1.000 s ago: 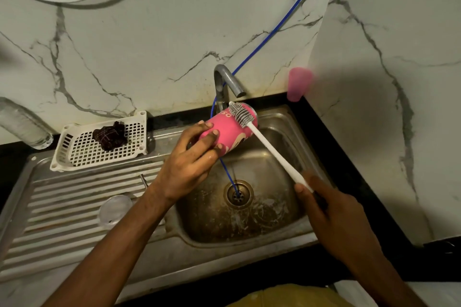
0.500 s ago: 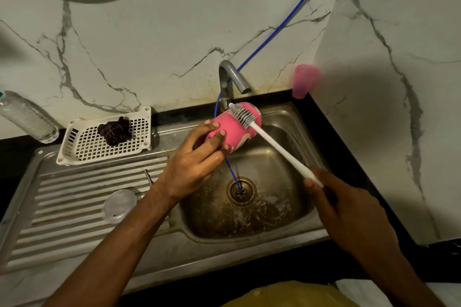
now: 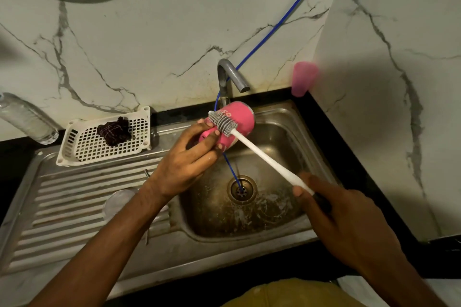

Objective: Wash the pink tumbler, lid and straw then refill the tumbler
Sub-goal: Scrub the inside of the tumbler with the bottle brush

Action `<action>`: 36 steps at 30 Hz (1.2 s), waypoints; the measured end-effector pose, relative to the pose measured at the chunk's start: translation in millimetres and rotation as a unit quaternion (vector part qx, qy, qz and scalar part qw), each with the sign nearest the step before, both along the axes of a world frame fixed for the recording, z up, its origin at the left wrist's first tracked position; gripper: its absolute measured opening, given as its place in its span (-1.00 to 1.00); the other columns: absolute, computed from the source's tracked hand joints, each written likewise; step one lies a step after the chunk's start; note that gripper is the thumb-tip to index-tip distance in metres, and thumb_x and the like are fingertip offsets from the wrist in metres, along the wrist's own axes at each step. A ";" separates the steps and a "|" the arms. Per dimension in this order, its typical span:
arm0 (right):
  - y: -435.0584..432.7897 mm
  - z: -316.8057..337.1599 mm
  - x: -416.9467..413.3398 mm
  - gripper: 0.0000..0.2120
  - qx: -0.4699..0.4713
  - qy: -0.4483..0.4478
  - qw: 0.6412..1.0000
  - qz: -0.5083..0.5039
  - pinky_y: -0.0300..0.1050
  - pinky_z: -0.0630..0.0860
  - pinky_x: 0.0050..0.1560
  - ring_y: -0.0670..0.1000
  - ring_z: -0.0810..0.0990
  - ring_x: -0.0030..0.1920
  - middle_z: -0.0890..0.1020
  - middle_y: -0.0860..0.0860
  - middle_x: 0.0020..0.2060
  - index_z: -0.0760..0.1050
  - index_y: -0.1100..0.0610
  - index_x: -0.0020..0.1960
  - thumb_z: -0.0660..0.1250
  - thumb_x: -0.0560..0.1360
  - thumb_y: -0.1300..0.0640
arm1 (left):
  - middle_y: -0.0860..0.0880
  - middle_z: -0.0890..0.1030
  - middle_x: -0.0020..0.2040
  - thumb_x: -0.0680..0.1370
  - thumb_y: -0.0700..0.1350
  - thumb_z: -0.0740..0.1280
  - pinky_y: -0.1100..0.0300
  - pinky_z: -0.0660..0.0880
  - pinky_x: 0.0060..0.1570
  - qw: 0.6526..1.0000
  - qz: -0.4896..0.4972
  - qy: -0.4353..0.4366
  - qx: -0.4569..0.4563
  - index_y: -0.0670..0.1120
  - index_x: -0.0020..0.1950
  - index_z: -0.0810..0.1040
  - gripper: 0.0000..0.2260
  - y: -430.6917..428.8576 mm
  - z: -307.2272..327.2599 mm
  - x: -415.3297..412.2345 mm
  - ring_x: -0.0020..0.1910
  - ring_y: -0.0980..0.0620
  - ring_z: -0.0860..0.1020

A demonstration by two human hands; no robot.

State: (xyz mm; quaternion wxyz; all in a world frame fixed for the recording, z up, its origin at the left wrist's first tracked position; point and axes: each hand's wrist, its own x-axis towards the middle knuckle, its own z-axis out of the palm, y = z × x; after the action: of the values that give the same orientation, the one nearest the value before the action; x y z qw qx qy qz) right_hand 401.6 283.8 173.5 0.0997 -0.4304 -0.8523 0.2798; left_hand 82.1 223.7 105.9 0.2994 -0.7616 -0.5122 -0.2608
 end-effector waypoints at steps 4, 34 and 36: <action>5.8 4.4 -2.3 -0.54 0.009 0.002 1.000 -0.006 -0.28 0.43 -0.40 -0.29 0.58 -0.33 0.54 -0.46 -0.30 0.44 -0.33 0.32 0.01 0.52 -0.38 | -0.31 0.65 0.14 0.60 -0.28 0.39 -0.16 0.33 0.46 1.000 -0.004 0.007 -0.003 -0.31 0.04 0.65 -0.90 0.5 -0.5 -2.0 0.27 -0.33 0.47; -2.6 -47.9 -14.3 -0.64 0.014 0.113 0.993 -0.042 -0.30 0.45 -0.42 -0.16 0.57 -0.41 0.56 -0.22 -0.40 0.52 -0.21 0.25 0.10 0.59 -0.27 | -0.17 0.57 0.08 0.23 -0.10 0.71 -0.15 0.60 -0.09 0.897 0.139 -0.413 0.071 -0.23 0.05 0.57 -0.48 19.7 -2.9 18.7 0.08 -0.14 0.59; -10.7 -51.2 -12.1 -0.58 0.016 0.103 0.994 -0.012 -0.19 0.50 -0.37 -0.16 0.54 -0.42 0.51 -0.29 -0.43 0.49 -0.21 0.31 0.05 0.60 -0.32 | -0.13 0.55 0.08 0.25 -0.12 0.70 -0.17 0.62 -0.09 0.873 0.130 -0.463 0.085 -0.10 0.08 0.54 -0.49 20.8 -0.2 17.5 0.08 -0.09 0.59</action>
State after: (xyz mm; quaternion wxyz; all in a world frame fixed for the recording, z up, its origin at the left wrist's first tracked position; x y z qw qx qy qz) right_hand 389.5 273.0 122.3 0.1976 -0.4081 -0.8363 0.3082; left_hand 99.7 244.5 105.6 0.1228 -0.4517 -0.6625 -0.5848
